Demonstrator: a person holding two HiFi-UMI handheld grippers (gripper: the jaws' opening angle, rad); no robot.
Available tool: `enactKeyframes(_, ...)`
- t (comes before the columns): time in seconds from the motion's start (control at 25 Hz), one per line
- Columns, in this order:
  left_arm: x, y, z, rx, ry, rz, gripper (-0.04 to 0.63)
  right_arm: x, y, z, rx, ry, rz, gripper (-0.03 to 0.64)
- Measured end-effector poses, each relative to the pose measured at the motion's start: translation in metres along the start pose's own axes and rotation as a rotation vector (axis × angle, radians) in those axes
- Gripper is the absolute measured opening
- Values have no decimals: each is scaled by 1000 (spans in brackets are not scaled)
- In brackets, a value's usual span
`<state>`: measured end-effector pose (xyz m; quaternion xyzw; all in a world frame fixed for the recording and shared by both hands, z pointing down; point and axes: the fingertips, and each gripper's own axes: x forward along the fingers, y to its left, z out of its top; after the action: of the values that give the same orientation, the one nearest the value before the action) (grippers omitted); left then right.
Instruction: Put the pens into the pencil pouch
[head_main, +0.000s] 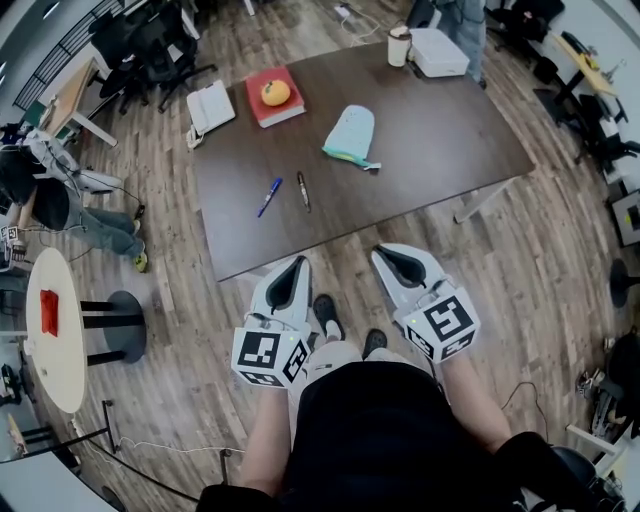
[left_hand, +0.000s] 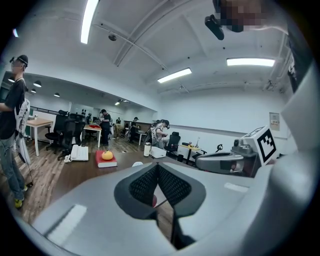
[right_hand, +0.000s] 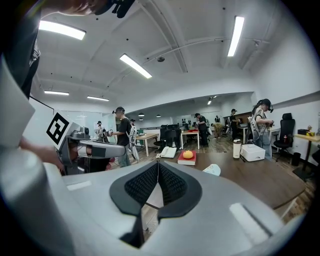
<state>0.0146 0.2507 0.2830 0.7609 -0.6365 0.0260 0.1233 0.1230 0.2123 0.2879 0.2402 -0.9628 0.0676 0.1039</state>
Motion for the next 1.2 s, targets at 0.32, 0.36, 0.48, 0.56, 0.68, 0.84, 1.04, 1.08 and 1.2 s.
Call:
enactKeyframes(0.32,27,43,6,18,20,-16,11,49,-7,9,-1,27,12,18)
enactKeyframes(0.36,30,48,7,20,21,-21,15,56,-8,11,-3,29,10,20)
enactKeyframes(0.48,39,64,12,27,15,-34,37,75,-11,18,-8,34,5,38)
enactKeyframes(0.56,45,74,14,30,13,-40,52,87,-13,21,-12,36,4,52)
enactKeyframes(0.68,53,89,16,36,17,-56,71,104,-13,24,-22,46,-5,72)
enactKeyframes(0.84,64,107,16,41,41,-83,100,126,-17,23,-65,102,-44,116)
enactKeyframes(1.04,73,123,13,49,60,-118,115,146,-19,20,-56,112,-77,123)
enactKeyframes(1.08,75,126,12,49,62,-125,115,149,-19,19,-50,113,-82,124)
enactKeyframes(1.2,78,132,8,48,69,-147,115,157,-19,13,-36,117,-96,123)
